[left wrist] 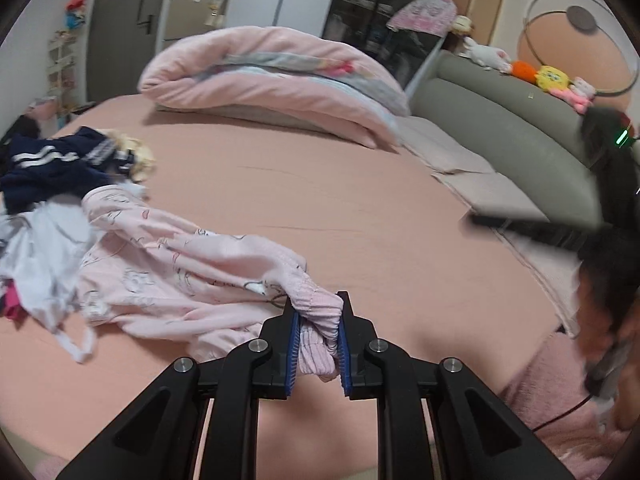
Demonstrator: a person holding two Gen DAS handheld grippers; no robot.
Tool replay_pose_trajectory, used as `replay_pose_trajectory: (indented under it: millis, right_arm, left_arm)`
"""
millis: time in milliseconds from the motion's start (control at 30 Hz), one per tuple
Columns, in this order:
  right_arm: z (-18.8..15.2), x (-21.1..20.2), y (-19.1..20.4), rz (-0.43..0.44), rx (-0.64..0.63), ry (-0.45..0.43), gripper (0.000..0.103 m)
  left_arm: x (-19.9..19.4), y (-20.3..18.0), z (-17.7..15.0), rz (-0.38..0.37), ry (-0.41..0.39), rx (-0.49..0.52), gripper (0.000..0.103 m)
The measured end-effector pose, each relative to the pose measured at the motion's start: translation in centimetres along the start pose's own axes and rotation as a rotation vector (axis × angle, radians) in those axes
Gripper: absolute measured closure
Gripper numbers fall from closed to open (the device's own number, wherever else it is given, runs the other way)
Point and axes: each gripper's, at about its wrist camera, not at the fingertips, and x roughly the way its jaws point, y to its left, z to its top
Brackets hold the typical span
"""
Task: Fold clothes
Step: 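Grasp the pink cartoon-print pants waistband with both grippers and lift, then lift the pants with both grippers and lay them flat on the bed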
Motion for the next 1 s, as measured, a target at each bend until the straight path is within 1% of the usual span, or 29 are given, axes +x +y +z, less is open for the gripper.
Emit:
replay_pose_trajectory:
  millis: [67, 133, 200, 267, 300, 333, 367, 400, 433, 533, 567, 600, 633, 667, 700, 733, 767, 800, 867, 933, 1000]
  right_arm:
    - [-2.2, 1.2, -0.4, 0.038, -0.011, 0.074, 0.099]
    - [-4.2, 2.0, 0.3, 0.101, -0.047, 0.123, 0.099]
    - [-5.1, 2.2, 1.4, 0.155, -0.090, 0.142, 0.098]
    - [-5.8, 2.0, 2.6, 0.191, -0.151, 0.142, 0.097]
    - [-6.1, 1.9, 3.2, 0.198, -0.182, 0.141, 0.092]
    - [-6.3, 1.8, 3.7, 0.204, -0.208, 0.137, 0.082]
    - [-6.5, 1.7, 3.9, 0.207, -0.224, 0.128, 0.075]
    - [-6.6, 1.7, 4.1, 0.211, -0.237, 0.119, 0.063]
    - [-6.6, 1.9, 4.2, 0.222, -0.243, 0.114, 0.059]
    - [-6.5, 2.8, 5.5, 0.267, -0.275, 0.114, 0.059]
    - [-6.5, 2.9, 5.7, 0.254, -0.282, 0.105, 0.059]
    - [-6.6, 3.1, 6.0, 0.235, -0.289, 0.087, 0.059]
    - [-6.7, 3.3, 6.2, 0.215, -0.288, 0.071, 0.063]
    - [-6.6, 3.7, 6.0, 0.190, -0.271, 0.059, 0.073]
    - [-6.4, 4.0, 5.7, 0.163, -0.250, 0.051, 0.100]
    - [-6.0, 4.0, 5.0, 0.122, -0.213, 0.041, 0.103]
    - [-5.4, 3.5, 3.7, 0.069, -0.149, 0.005, 0.103]
    - [-4.7, 2.3, 2.0, 0.034, -0.072, -0.047, 0.102]
    - [-3.4, -0.7, -0.8, 0.004, 0.009, -0.126, 0.102]
    - [-2.6, -3.2, -2.1, -0.058, 0.017, -0.181, 0.102]
    - [-2.7, -5.6, -2.7, -0.090, 0.011, -0.217, 0.102]
  left_arm:
    - [-0.5, -1.6, -0.1, -0.024, -0.002, 0.008, 0.089]
    - [-1.0, -2.9, 0.0, -0.027, 0.003, 0.027, 0.089]
    - [-1.5, -4.1, 0.5, -0.035, 0.002, 0.046, 0.089]
    - [-2.4, -4.8, 0.9, -0.052, -0.015, 0.053, 0.089]
    - [-3.0, -5.1, 1.1, -0.060, -0.031, 0.054, 0.089]
    - [-3.7, -5.4, 1.3, -0.061, -0.048, 0.053, 0.089]
    - [-4.3, -5.6, 1.4, -0.051, -0.067, 0.052, 0.089]
    - [-5.0, -5.8, 1.6, -0.036, -0.085, 0.050, 0.089]
    - [-5.5, -5.9, 1.6, -0.027, -0.100, 0.050, 0.089]
    - [-6.5, -5.8, 1.6, -0.038, -0.102, 0.042, 0.089]
    - [-6.6, -5.6, 1.5, -0.047, -0.095, 0.040, 0.089]
    - [-6.7, -5.5, 1.3, -0.055, -0.088, 0.041, 0.089]
    - [-6.6, -5.4, 1.1, -0.061, -0.082, 0.045, 0.089]
    - [-6.4, -5.3, 0.8, -0.062, -0.070, 0.053, 0.089]
    - [-5.8, -5.1, 0.4, -0.058, -0.047, 0.058, 0.089]
    - [-5.1, -4.9, 0.0, -0.043, -0.026, 0.060, 0.089]
    - [-4.3, -4.7, -0.5, -0.030, 0.000, 0.061, 0.088]
    - [-3.2, -4.6, -1.1, -0.022, 0.035, 0.062, 0.088]
    - [-0.9, -4.6, -2.2, -0.022, 0.101, 0.062, 0.088]
    - [1.2, -5.7, -3.0, -0.043, 0.136, 0.092, 0.086]
    - [2.7, -7.5, -3.3, -0.029, 0.143, 0.146, 0.086]
